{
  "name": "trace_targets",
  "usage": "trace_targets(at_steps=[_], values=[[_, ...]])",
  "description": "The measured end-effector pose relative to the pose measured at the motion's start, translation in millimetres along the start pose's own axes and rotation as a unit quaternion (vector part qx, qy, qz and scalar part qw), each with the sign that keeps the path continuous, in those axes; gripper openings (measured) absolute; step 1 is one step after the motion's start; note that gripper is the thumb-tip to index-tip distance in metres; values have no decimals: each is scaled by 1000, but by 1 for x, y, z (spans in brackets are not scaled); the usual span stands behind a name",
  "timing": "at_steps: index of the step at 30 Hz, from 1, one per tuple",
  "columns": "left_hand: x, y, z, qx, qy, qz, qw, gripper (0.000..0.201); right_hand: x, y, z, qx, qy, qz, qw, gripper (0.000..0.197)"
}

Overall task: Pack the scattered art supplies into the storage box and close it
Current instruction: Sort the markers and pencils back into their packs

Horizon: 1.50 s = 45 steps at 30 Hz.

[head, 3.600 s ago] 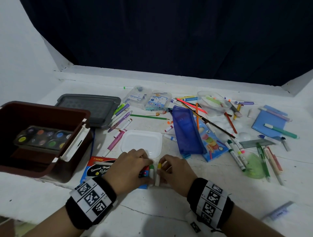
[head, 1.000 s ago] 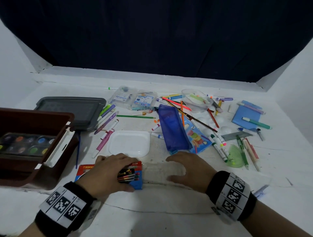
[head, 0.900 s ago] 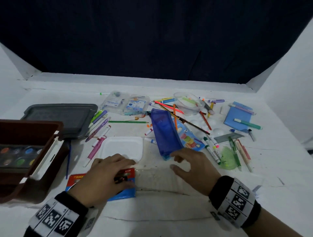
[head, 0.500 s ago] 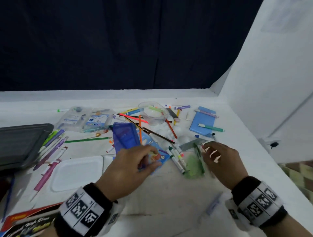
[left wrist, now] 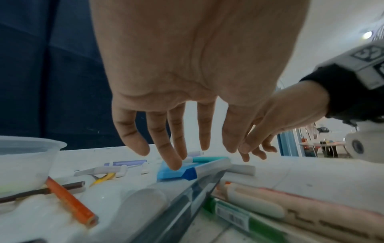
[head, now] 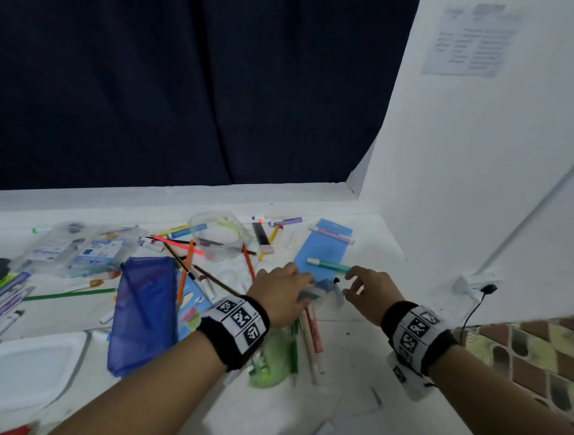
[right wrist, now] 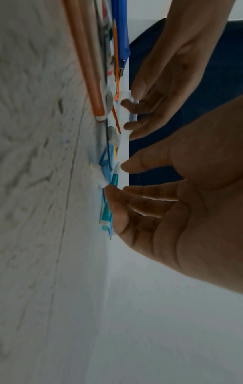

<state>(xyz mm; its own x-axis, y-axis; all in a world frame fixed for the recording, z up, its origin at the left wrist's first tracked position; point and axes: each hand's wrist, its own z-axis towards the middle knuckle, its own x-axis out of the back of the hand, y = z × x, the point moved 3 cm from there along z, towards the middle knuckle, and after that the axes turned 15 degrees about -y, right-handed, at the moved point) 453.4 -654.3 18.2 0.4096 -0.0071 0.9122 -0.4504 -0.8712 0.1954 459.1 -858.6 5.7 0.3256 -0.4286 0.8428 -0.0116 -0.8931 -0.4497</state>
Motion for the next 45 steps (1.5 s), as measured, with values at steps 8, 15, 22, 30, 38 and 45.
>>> trace_targets(at_steps=[8, 15, 22, 30, 38, 45], values=[[-4, 12, 30, 40, -10, 51, 998, 29, -6, 5, 26, -11, -89, 4, 996, 40], [0, 9, 24, 34, 9, 55, 998, 22, -5, 2, 14, -12, -106, 103, 989, 32], [15, -5, -25, -7, 119, -29, 993, 16, 0, -38, -17, 83, -61, 148, 984, 23], [8, -51, -149, -46, 289, -255, 922, 20, -26, -120, -52, 181, -69, 183, 964, 13], [-35, -126, -289, 45, 332, -386, 860, 28, -101, -219, -95, 272, -138, 202, 931, 21], [-76, -187, -344, 88, 261, -471, 838, 9, -172, -283, -112, 283, -220, 197, 913, 8]])
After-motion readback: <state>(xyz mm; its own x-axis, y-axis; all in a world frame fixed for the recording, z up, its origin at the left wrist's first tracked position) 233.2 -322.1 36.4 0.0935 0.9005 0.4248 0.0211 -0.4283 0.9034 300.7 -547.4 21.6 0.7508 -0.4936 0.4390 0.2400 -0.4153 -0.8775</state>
